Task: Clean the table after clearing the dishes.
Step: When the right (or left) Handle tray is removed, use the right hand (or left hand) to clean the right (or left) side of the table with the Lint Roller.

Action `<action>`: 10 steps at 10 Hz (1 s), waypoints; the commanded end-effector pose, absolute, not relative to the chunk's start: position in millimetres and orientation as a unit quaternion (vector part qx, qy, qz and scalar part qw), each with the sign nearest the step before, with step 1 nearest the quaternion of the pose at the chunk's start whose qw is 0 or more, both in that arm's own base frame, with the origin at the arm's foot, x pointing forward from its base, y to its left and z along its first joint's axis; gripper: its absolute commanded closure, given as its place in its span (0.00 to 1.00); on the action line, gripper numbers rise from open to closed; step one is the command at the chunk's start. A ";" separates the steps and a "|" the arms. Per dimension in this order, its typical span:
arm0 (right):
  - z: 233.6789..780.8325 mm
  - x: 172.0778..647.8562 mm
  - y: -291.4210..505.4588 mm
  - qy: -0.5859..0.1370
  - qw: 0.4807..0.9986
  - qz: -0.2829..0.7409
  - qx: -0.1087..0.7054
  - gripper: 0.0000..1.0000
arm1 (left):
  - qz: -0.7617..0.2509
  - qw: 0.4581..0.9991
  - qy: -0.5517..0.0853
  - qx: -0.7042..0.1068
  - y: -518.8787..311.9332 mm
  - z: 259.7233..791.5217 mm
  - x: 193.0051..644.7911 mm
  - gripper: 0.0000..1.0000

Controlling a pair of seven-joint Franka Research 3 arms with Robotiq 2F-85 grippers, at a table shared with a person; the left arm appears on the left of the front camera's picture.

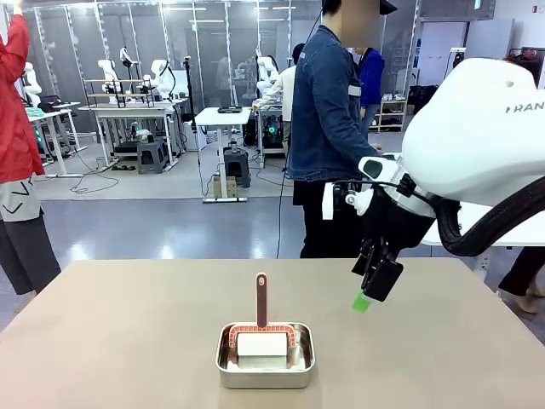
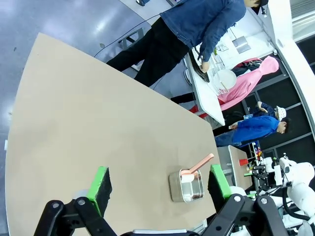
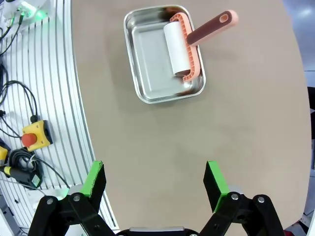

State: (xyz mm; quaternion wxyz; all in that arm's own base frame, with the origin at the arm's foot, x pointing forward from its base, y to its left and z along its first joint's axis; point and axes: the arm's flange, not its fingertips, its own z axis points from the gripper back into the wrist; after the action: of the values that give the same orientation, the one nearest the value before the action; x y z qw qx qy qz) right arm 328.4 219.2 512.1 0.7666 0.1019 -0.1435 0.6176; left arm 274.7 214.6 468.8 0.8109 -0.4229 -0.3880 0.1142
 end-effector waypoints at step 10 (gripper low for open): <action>529.1 451.1 393.6 -0.034 0.605 0.789 0.102 0.00 | 0.110 0.810 -0.387 -0.426 214.7 469.3 272.8 0.00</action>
State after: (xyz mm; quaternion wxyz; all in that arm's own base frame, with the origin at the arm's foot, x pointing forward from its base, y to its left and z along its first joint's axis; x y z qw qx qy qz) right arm 436.2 385.8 519.2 0.6283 0.1077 -0.0488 0.7689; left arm 274.8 214.4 468.7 0.8110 -0.4231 -0.3877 0.1140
